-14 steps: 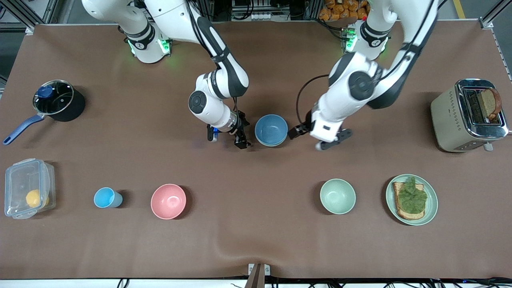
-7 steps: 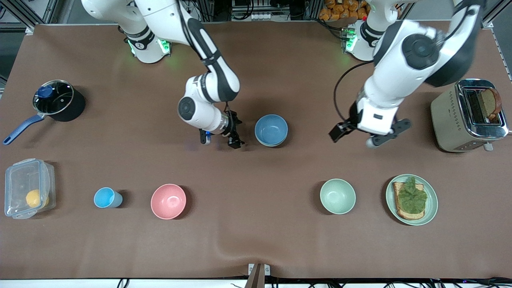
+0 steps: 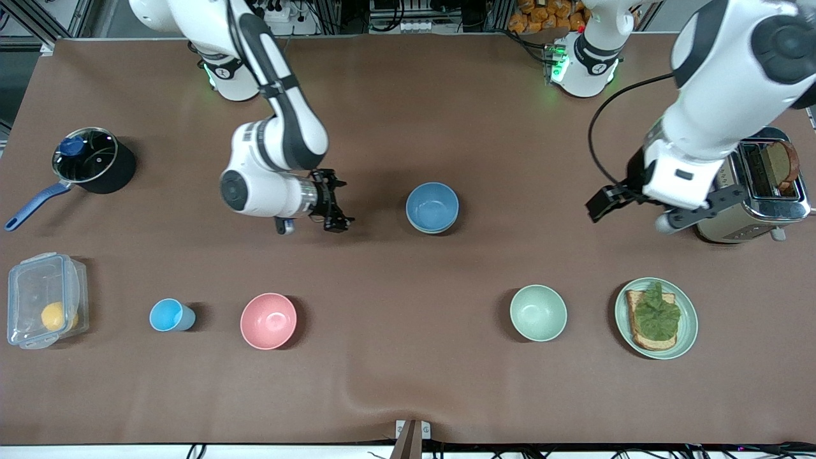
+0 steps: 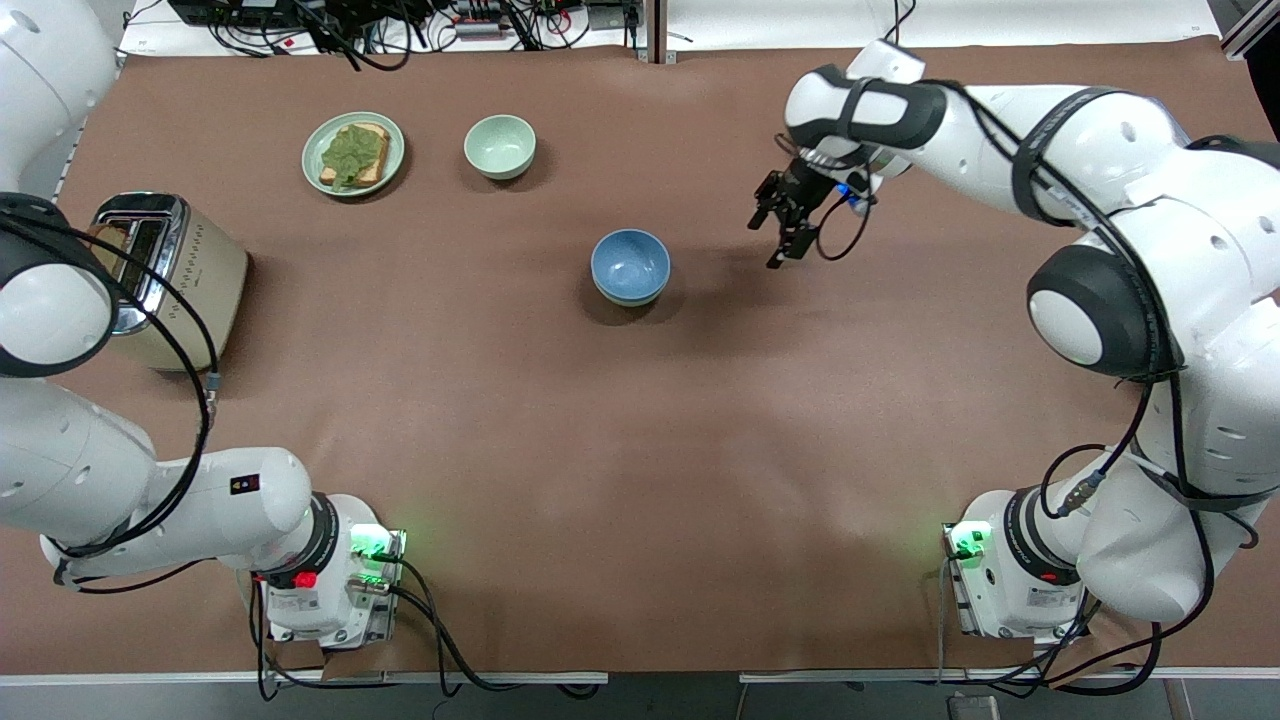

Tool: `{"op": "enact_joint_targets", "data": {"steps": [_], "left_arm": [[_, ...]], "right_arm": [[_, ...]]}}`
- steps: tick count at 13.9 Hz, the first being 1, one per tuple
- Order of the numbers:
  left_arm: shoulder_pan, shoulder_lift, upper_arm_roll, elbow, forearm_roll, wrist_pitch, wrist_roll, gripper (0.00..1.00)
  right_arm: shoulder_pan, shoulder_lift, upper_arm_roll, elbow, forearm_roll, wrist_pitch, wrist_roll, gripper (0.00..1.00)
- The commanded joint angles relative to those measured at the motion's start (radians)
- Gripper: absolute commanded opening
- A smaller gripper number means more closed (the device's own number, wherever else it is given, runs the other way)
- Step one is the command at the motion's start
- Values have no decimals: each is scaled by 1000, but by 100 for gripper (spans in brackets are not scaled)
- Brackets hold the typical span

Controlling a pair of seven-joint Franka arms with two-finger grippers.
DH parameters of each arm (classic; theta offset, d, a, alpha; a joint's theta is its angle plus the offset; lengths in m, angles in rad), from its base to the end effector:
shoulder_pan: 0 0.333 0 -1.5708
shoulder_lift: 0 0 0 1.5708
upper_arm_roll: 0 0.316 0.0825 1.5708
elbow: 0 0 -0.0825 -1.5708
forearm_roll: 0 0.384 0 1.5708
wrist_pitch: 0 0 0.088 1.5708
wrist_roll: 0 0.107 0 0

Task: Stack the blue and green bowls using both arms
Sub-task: 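Open the left gripper and withdraw it while the right gripper releases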

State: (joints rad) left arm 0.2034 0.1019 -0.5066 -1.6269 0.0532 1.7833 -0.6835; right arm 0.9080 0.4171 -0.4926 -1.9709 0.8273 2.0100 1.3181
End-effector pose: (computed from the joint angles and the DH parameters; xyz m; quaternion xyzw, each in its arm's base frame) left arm 0.5751 -0.1617 0.5652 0.9819 0.1861 0.0304 0.0146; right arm 0.5135 0.2840 0.2651 -0.7429 0.6106 0.2690 0.0534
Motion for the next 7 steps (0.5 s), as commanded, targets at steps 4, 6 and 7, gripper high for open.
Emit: {"op": "enact_joint_targets", "data": {"steps": [4,6,7], "left_arm": [[-140,-48,239,65,-10,-139,285,100],[-183,-57,324,79,-27,-151,399,100],[-190,-60,348,82,-30,-159,432,100]], "right_arm": [[-6,-23,-108,102,-120,-247,-10,100],[-17,-21,-153,141,-172,-357,-70,100],[-44,-18,-171,161,-194,-429,-145,100]]}}
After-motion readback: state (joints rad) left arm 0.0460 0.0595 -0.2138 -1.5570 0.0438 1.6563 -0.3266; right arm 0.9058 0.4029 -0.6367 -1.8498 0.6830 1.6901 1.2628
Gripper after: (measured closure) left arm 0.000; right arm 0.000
